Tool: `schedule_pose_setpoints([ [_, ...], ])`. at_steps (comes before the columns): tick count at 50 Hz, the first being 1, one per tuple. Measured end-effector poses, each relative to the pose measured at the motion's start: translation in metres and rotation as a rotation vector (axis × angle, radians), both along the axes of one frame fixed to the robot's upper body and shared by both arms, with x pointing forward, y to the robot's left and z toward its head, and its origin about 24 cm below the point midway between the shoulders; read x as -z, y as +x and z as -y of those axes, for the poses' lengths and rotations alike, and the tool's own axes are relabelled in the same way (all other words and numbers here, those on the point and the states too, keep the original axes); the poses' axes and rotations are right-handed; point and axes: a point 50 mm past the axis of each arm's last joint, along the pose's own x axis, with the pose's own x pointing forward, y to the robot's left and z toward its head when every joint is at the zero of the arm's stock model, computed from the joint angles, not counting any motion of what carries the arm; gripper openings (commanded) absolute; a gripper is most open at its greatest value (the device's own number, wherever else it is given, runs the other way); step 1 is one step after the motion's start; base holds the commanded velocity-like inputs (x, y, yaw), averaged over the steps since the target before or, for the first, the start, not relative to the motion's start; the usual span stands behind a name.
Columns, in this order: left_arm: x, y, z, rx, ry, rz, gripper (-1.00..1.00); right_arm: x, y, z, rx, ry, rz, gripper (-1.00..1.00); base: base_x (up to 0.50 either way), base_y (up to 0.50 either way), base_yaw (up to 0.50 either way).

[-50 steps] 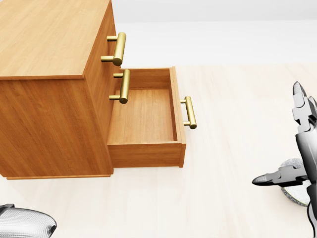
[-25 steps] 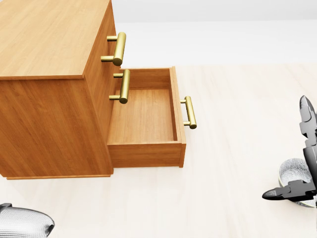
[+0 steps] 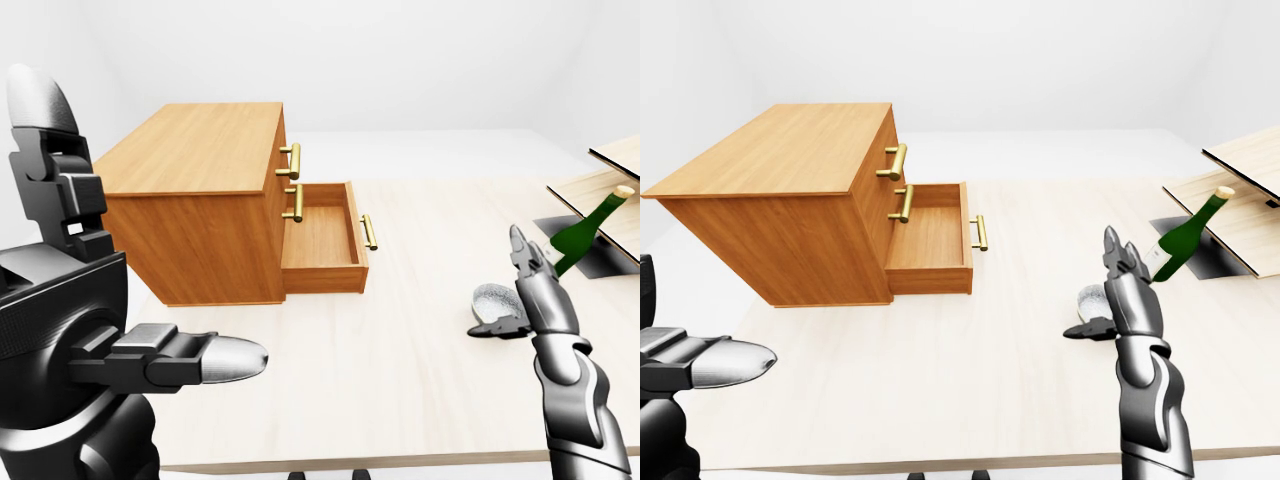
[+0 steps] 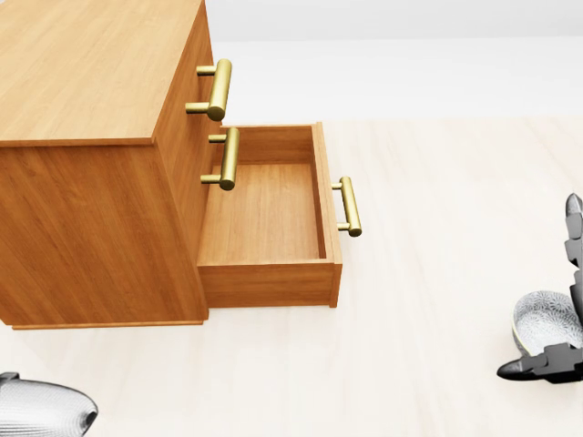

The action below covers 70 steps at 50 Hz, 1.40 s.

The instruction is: Put the bowl on top of the cabinet.

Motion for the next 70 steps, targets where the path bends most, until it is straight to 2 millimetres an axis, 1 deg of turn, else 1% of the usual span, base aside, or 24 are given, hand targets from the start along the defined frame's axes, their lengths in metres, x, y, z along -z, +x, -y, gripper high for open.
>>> schedule_pose_setpoints([
  [24,0.000,0.000,0.000,0.003,-0.005,-0.001,1.00,0.020,0.003,0.012,0.066,-0.018,-0.056,1.00,0.00,0.00,0.00],
  [70,-0.001,0.000,-0.002,0.011,-0.021,-0.003,1.00,0.050,0.008,0.028,0.156,-0.060,-0.135,1.00,0.00,0.00,0.00],
])
